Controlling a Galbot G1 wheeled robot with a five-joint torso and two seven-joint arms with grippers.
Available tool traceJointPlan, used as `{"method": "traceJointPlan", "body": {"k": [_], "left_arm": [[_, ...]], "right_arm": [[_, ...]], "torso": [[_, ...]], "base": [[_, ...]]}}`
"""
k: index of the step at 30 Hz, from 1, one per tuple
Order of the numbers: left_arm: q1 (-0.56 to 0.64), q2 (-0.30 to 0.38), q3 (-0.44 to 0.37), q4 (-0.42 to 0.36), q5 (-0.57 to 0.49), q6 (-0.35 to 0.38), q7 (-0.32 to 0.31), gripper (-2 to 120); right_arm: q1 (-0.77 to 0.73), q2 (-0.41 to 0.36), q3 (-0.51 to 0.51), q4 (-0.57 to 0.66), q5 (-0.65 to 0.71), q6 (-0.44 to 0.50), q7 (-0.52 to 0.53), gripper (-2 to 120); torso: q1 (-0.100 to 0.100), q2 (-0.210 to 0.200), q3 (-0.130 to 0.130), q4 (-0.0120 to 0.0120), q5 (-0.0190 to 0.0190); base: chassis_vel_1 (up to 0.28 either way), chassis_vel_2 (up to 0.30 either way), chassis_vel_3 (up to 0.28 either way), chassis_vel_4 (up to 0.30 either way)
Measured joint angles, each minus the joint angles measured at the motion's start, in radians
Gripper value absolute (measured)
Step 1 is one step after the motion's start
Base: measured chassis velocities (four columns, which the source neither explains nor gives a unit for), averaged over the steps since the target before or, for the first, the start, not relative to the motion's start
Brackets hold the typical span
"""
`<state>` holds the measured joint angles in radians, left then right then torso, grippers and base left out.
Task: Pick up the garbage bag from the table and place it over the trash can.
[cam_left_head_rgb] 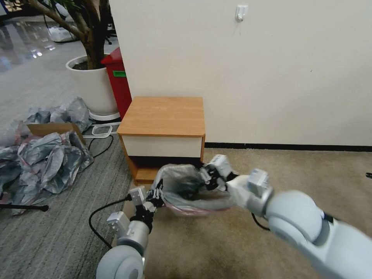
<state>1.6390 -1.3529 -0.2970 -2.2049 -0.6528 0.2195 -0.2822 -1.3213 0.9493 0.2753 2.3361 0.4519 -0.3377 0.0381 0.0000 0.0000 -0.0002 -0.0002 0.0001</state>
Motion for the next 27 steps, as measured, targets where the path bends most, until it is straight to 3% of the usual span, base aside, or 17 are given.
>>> {"method": "traceJointPlan", "body": {"k": [5,7,10,16,20,24,27], "left_arm": [[0.065,-0.011,-0.003,0.024,0.003,-0.019,0.001,10],[0.075,-0.012,-0.004,0.032,0.005,-0.028,0.001,10],[0.099,-0.009,0.003,0.064,0.019,-0.061,0.003,10],[0.116,-0.010,0.011,0.093,0.043,-0.072,0.032,10],[0.120,-0.011,0.016,0.123,0.062,-0.077,0.054,10],[0.121,-0.012,0.016,0.138,0.084,-0.081,0.060,10],[0.121,-0.012,0.016,0.143,0.106,-0.084,0.062,10]], "right_arm": [[-0.213,0.187,0.162,0.014,-0.132,0.131,-0.001,30],[-0.244,0.223,0.179,0.014,-0.160,0.160,-0.002,34],[-0.324,0.321,0.209,0.005,-0.240,0.249,-0.002,48],[-0.390,0.368,0.207,-0.016,-0.284,0.331,0.033,65],[-0.434,0.372,0.194,-0.028,-0.288,0.379,0.076,86],[-0.445,0.373,0.187,-0.035,-0.295,0.394,0.088,97],[-0.451,0.374,0.175,-0.039,-0.302,0.402,0.093,100]], "torso": [[0.000,0.000,0.000,0.0001,-0.0002],[0.000,0.000,0.000,0.0002,-0.0002],[0.000,0.000,0.000,0.0003,-0.0004],[0.000,0.000,0.000,0.0003,-0.0003],[0.000,0.000,0.000,0.0002,-0.0002],[0.000,0.000,0.000,0.0003,0.0001],[0.000,0.000,0.000,0.0003,0.0001]], "base": [[0.000,0.000,0.000,0.000],[0.000,0.000,0.000,0.000],[0.000,0.000,0.000,0.000],[0.000,0.000,0.000,0.000],[0.000,0.000,0.000,0.000],[0.000,0.000,0.000,0.000],[0.000,0.000,0.000,0.000]]}}
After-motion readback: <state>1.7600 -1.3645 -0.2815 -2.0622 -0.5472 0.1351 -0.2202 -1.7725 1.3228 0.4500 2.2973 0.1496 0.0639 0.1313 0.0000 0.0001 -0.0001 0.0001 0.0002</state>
